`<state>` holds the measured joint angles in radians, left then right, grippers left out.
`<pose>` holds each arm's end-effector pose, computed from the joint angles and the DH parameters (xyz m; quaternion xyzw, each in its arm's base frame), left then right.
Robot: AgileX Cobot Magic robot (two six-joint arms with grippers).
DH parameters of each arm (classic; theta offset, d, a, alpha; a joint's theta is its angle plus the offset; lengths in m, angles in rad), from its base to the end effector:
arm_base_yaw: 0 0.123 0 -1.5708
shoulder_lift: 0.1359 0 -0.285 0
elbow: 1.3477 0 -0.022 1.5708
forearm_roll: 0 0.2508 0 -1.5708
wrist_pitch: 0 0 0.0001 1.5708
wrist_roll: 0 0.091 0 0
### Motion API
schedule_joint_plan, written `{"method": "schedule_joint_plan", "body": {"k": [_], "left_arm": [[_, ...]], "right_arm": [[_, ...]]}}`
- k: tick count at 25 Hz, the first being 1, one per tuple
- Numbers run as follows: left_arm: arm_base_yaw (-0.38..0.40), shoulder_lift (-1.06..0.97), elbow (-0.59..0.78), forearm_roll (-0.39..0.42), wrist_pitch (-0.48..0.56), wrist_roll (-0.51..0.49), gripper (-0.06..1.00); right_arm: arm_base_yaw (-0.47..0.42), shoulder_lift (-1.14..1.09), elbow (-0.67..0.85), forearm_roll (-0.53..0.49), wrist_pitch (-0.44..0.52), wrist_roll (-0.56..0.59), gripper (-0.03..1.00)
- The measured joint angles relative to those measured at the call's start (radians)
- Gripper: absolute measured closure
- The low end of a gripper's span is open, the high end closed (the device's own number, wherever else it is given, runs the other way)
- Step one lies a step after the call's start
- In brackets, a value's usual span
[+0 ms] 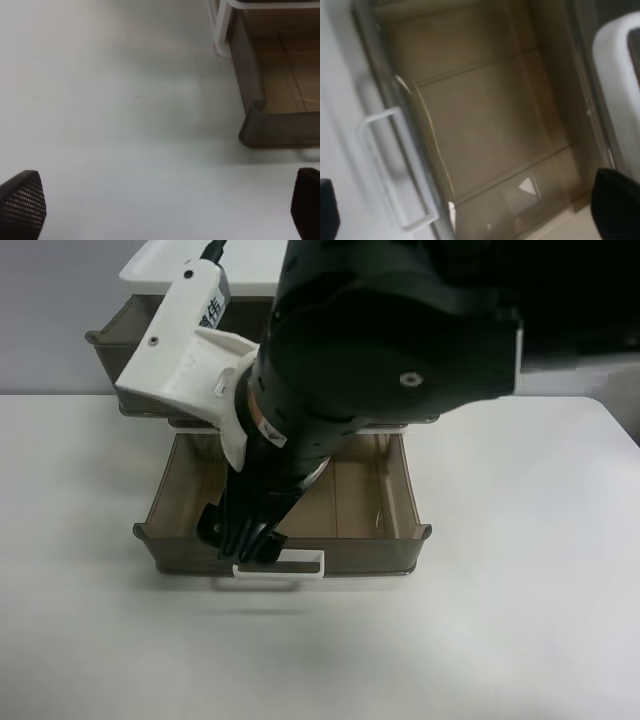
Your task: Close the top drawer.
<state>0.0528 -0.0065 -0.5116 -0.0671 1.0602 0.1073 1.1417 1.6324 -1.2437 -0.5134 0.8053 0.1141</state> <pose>-0.0070 -0.0057 0.2806 0.0247 0.8475 0.0089 0.5301 0.1729 0.3004 0.2757 -0.5751 0.7563 -0.0463 0.3084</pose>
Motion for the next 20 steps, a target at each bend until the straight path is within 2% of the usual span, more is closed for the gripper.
{"method": "schedule_joint_plan", "body": {"k": [10,20], "left_arm": [[0.000,0.000,0.000,0.000,0.000,0.000,-0.05],[0.000,0.000,0.000,0.000,0.000,0.000,-0.05]], "right_arm": [[-0.128,0.001,-0.002,0.072,-0.113,-0.050,-0.03],[-0.222,0.078,-0.101,0.185,-0.118,-0.125,-0.03]]}}
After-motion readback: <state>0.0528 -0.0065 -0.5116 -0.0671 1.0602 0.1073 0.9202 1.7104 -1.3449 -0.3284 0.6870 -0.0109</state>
